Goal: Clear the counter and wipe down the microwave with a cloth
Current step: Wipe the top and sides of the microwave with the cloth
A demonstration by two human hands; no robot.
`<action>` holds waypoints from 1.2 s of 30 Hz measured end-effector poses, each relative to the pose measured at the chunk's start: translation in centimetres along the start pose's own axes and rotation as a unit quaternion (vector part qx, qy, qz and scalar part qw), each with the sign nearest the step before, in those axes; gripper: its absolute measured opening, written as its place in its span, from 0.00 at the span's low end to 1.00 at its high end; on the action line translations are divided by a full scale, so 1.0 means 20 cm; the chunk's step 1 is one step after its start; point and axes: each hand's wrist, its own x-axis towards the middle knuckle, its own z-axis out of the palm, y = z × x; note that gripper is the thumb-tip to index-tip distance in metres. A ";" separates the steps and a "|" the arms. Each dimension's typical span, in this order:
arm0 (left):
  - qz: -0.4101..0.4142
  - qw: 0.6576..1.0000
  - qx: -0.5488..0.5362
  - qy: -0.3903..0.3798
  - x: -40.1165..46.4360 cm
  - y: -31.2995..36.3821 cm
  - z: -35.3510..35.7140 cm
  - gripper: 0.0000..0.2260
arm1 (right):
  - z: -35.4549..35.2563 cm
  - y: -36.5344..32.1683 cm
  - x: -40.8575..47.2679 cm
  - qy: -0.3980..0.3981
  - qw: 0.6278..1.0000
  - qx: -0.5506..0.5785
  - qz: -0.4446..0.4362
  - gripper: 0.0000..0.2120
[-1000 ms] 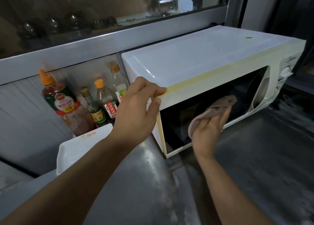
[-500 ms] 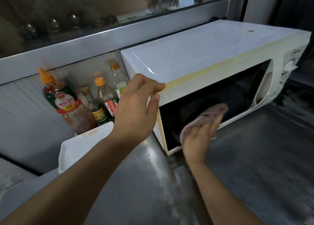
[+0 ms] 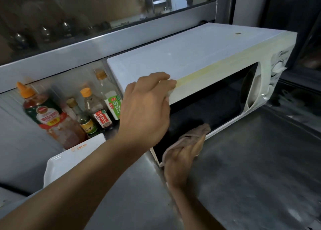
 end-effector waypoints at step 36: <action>0.048 0.982 -0.146 -0.113 0.41 0.01 0.16 0.14 | -0.27 -0.20 0.92 0.096 0.967 -0.189 -0.142 0.28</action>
